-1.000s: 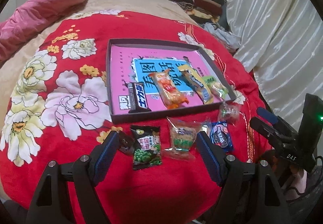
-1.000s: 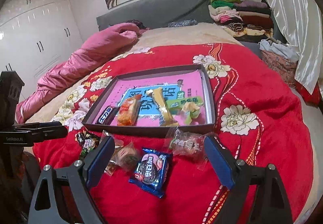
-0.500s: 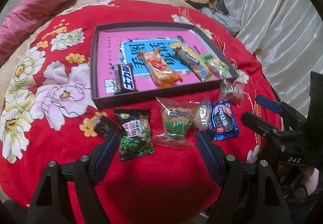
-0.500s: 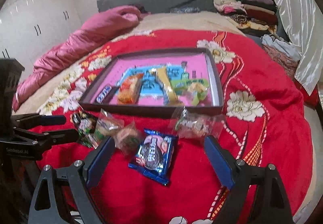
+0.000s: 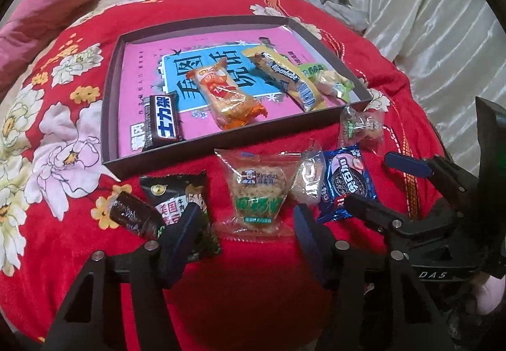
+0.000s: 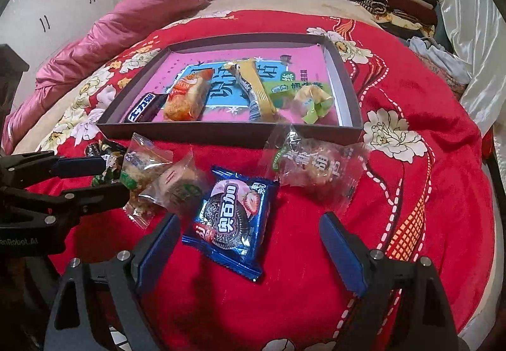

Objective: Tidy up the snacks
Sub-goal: 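Grasp the clear green-labelled bread bag with the left gripper while the right grasps the blue cookie pack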

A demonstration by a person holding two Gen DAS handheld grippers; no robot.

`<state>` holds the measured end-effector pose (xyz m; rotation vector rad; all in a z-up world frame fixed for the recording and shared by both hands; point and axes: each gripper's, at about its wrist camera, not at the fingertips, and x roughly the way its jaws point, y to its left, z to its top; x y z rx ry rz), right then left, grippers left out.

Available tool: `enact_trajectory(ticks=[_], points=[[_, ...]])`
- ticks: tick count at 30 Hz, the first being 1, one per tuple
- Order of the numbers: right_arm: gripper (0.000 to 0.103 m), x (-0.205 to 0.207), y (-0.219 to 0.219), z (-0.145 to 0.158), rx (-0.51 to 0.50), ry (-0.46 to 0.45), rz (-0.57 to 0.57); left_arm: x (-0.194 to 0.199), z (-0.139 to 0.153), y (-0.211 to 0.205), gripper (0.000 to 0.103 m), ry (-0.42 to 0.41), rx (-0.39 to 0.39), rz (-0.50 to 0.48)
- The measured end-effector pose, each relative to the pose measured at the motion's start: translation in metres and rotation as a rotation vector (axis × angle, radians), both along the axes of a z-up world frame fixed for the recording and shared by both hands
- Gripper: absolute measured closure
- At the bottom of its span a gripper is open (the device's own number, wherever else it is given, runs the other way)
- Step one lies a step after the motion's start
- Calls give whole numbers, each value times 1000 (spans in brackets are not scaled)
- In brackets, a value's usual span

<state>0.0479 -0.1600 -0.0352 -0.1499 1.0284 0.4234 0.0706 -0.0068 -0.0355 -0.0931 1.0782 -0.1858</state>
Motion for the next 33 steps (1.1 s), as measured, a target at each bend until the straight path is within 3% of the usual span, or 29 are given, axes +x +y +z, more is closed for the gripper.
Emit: enact_trajectory(ticks=[8, 23, 33], points=[[29, 3, 15, -14, -38, 17, 42, 8, -7, -6, 53, 26, -1, -19], [48, 15, 23, -27, -50, 13, 101, 20, -24, -9, 56, 71, -36, -1], [52, 15, 5, -19, 45, 52, 87, 27, -35, -10, 63, 82, -63, 17]])
